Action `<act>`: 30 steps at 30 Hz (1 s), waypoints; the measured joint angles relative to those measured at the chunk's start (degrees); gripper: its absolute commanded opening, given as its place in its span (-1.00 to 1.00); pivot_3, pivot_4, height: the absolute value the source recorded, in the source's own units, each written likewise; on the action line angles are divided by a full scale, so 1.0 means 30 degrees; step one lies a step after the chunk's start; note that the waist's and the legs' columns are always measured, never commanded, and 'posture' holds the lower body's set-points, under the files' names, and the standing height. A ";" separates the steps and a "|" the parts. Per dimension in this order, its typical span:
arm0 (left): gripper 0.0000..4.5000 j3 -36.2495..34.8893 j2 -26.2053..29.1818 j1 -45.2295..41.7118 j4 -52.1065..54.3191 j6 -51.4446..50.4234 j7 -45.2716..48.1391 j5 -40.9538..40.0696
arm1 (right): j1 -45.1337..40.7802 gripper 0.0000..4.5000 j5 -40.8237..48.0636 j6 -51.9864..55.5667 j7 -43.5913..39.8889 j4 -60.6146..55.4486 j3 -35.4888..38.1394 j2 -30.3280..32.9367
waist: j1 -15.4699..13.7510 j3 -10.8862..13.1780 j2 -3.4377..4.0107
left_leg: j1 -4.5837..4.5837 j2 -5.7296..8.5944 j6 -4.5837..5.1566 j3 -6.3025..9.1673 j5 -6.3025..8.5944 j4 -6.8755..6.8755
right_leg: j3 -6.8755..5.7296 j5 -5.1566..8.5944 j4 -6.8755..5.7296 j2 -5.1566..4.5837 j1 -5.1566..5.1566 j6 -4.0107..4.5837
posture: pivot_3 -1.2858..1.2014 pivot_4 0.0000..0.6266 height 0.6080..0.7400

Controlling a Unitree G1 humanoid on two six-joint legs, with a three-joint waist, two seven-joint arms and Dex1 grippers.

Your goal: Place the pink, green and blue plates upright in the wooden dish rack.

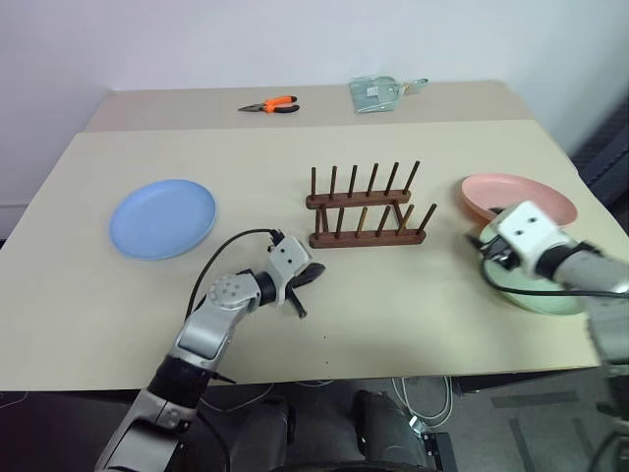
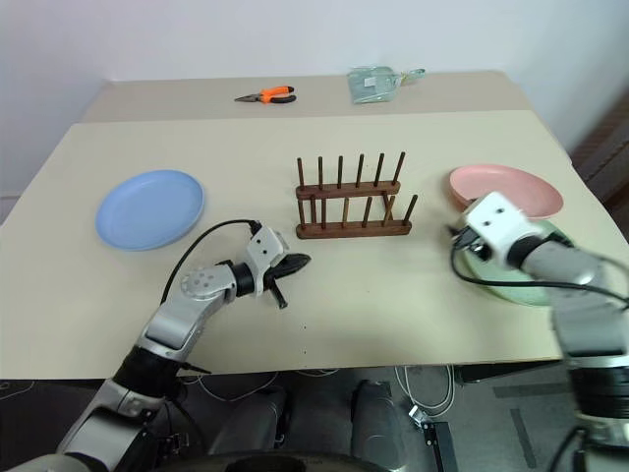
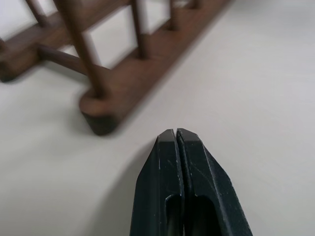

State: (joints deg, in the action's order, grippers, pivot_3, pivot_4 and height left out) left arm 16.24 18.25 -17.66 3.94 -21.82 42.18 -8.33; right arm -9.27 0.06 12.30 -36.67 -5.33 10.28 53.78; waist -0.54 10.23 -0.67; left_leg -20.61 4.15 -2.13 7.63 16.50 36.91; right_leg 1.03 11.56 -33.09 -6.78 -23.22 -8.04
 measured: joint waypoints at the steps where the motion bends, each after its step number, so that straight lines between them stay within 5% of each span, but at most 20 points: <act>1: -1.00 0.0036 0.0013 0.0097 0.0770 -0.0402 0.0546 -0.0607 | -0.0142 0.19 -0.0594 -0.0834 -0.0123 0.0529 -0.0153 0.0844 | -0.0007 0.0017 -0.0032 | 0.0000 -0.0001 -0.0001 -0.0002 0.0000 0.0011 | -0.0003 0.0004 -0.0001 0.0001 0.0004 0.0008 | 0.03 -0.52 1.00; 9: -1.00 0.0281 -0.0429 0.0220 0.3239 -0.1709 0.1241 -0.2281 | -0.3788 0.19 -0.5377 -0.5917 0.1165 0.9623 -0.4191 0.1650 | 0.0098 0.0045 -0.0041 | 0.0003 0.0007 0.0004 -0.0051 -0.0003 0.0011 | 0.0033 -0.0001 0.0016 -0.0014 0.0005 0.0031 | 0.03 -0.52 1.00; 12: -1.00 0.0417 -0.0487 0.0199 0.3679 -0.1846 0.1084 -0.2317 | -0.5485 -0.21 -0.6524 -0.7436 0.2126 1.2659 -0.5184 0.1484 | 0.0137 0.0051 -0.0024 | 0.0006 0.0007 0.0005 -0.0052 -0.0004 -0.0003 | 0.0040 -0.0011 0.0007 -0.0010 -0.0007 0.0040 | 0.03 -0.52 1.00; 15: -1.00 0.0432 -0.0475 0.0250 0.4209 -0.2125 0.0788 -0.2402 | -0.6300 -0.90 -0.7080 -0.8547 0.2633 1.4195 -0.5600 0.1413 | 0.0113 0.0052 -0.0027 | 0.0011 0.0008 0.0005 -0.0051 -0.0005 0.0006 | 0.0045 -0.0007 0.0008 -0.0009 0.0007 0.0035 | 0.03 -0.52 1.00; 20: -1.00 0.0301 0.0080 0.0559 0.4352 -0.2154 0.0508 -0.2388 | -0.5644 -0.98 -0.6424 -0.9057 0.2603 1.3050 -0.5070 0.1376 | 0.0095 0.0056 -0.0018 | 0.0010 0.0012 0.0005 -0.0046 -0.0005 0.0011 | 0.0061 -0.0003 0.0006 -0.0006 0.0012 0.0029 | 0.03 -0.52 1.00; 24: -1.00 -0.0310 0.0616 0.0589 0.4279 -0.2130 0.0434 -0.2436 | -0.4465 -0.98 -0.0604 -0.5726 0.1176 0.7614 -0.1251 -0.0116 | 0.0176 0.0072 -0.0008 | 0.0019 -0.0006 0.0007 -0.0032 -0.0004 0.0012 | 0.0077 -0.0007 -0.0007 0.0005 0.0012 0.0024 | 0.03 -0.52 1.00; 30: -1.00 -0.1272 0.1058 0.0427 0.3588 -0.1961 0.0799 -0.2827 | -0.5520 -0.98 1.7403 0.7295 0.2345 -0.2035 0.4749 -0.3541 | 0.0001 0.0081 -0.0016 | 0.0007 -0.0020 0.0013 0.0082 -0.0001 0.0016 | 0.0064 -0.0005 -0.0002 0.0016 0.0021 0.0036 | 0.03 -0.52 1.00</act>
State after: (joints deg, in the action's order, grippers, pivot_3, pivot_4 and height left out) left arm 12.42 21.43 -16.38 14.71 -27.70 44.58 -16.81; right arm -25.83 52.27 34.18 -29.63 -11.44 24.53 43.16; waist -0.54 10.47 -0.72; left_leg -20.59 4.09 -2.09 7.87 16.49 36.96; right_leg 1.22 11.54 -33.09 -6.73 -23.15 -7.93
